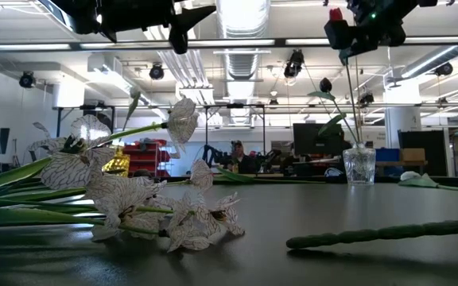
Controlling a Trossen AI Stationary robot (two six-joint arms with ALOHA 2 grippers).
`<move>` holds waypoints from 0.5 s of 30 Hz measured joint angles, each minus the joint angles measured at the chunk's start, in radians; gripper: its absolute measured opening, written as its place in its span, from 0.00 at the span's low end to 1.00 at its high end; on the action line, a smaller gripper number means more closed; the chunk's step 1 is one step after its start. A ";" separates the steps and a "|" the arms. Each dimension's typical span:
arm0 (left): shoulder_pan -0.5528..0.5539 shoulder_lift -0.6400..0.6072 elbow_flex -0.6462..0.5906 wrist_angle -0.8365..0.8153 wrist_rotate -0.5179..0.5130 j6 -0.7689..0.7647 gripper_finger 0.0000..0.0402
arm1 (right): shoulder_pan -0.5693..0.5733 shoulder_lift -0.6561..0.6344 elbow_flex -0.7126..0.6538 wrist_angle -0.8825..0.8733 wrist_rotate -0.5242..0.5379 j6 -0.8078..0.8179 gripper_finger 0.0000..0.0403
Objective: Sort flowers into vase by color
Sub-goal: Put the bottom red tulip into the transparent vase
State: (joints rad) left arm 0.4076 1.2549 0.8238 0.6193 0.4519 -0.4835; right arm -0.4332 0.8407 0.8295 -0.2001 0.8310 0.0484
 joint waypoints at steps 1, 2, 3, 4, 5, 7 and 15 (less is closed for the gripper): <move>0.000 0.000 0.000 0.000 0.000 0.000 0.35 | 0.000 0.002 0.000 0.000 0.000 0.001 0.03; 0.000 0.000 0.000 0.000 0.000 0.000 0.35 | 0.000 0.005 0.000 0.001 0.001 0.003 0.03; 0.000 0.000 0.000 0.000 0.000 0.000 0.35 | 0.000 0.007 0.000 -0.001 0.002 0.004 0.03; 0.000 0.000 0.000 0.000 0.000 0.000 0.35 | -0.002 0.011 -0.001 -0.003 0.001 0.005 0.03; 0.000 0.000 0.000 0.000 0.000 0.000 0.35 | -0.002 0.014 -0.002 -0.003 0.003 0.005 0.03; 0.000 0.000 0.000 0.000 0.000 0.000 0.35 | -0.002 0.021 -0.007 -0.003 0.004 0.005 0.03; 0.000 0.000 0.000 0.000 0.000 0.000 0.35 | -0.006 0.033 -0.068 -0.003 0.012 0.062 0.03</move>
State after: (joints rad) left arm 0.4076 1.2549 0.8238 0.6194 0.4519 -0.4839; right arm -0.4393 0.8734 0.7612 -0.2035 0.8431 0.1103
